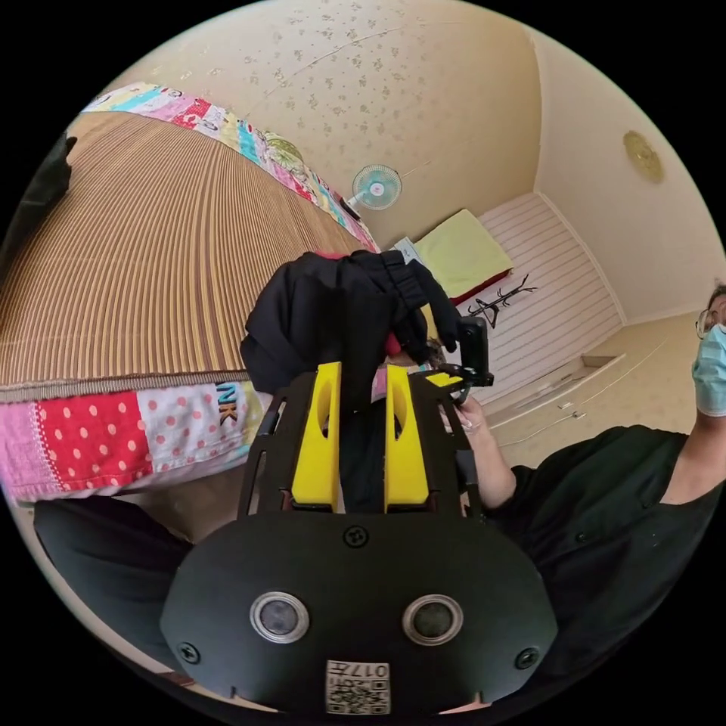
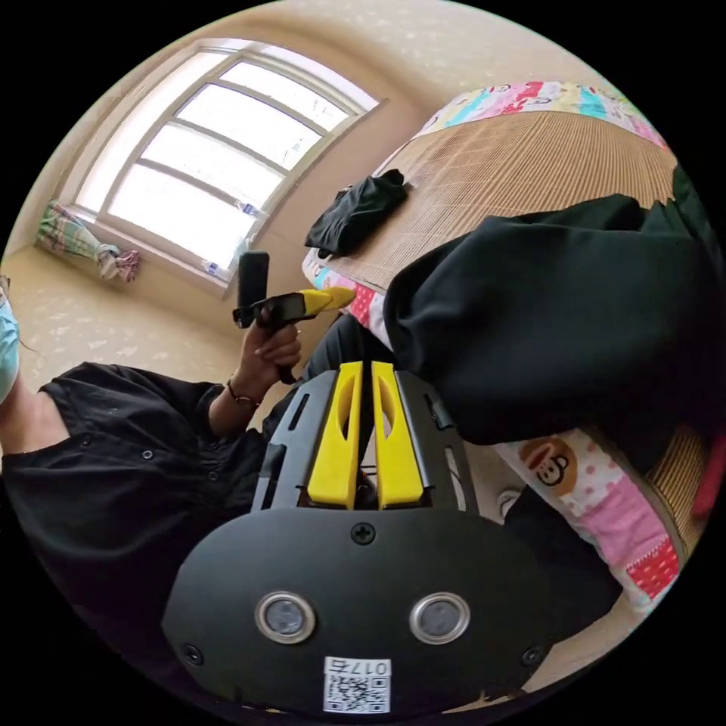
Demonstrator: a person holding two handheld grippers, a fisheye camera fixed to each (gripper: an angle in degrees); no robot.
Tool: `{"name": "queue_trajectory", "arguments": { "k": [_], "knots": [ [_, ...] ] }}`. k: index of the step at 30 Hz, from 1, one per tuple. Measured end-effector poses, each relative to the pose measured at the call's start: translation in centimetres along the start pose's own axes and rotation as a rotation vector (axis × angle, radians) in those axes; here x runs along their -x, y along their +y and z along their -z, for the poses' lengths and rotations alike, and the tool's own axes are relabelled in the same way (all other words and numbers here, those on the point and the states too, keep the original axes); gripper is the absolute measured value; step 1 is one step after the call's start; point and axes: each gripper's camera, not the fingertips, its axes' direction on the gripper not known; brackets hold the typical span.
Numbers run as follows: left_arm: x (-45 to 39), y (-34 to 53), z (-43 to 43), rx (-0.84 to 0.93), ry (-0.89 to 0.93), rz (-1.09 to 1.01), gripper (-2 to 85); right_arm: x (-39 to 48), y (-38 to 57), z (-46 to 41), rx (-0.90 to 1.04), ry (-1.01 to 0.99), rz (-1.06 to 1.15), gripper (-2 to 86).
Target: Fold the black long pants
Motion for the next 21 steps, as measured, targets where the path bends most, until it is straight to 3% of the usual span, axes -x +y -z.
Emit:
{"name": "queue_trajectory", "arguments": {
  "k": [2,5,8,12,15,21],
  "knots": [
    [-0.7,-0.4,-1.1,0.021,-0.032,-0.025,9.3,-0.8,2.5,3.0,-0.225,0.196,-0.11,4.9],
    [-1.6,-0.2,-3.3,0.08,-0.004,-0.06,9.3,-3.1,6.3,7.8,-0.505,0.32,-0.301,7.7],
    [-1.9,1.5,-4.8,0.107,-0.011,-0.075,9.2,-4.3,8.4,11.4,-0.663,0.455,-0.39,9.4],
    [-1.5,4.4,-6.6,0.14,-0.002,-0.062,9.4,-5.3,7.7,13.0,-0.705,0.639,-0.369,9.5],
    [-1.4,5.9,-7.5,0.139,0.004,-0.05,9.9,-6.7,5.5,12.5,-0.628,0.602,-0.327,8.0],
    [-4.7,5.6,-8.6,0.106,-0.067,-0.141,13.6,1.2,2.6,10.4,-0.599,0.504,-0.053,6.4]
  ]
}}
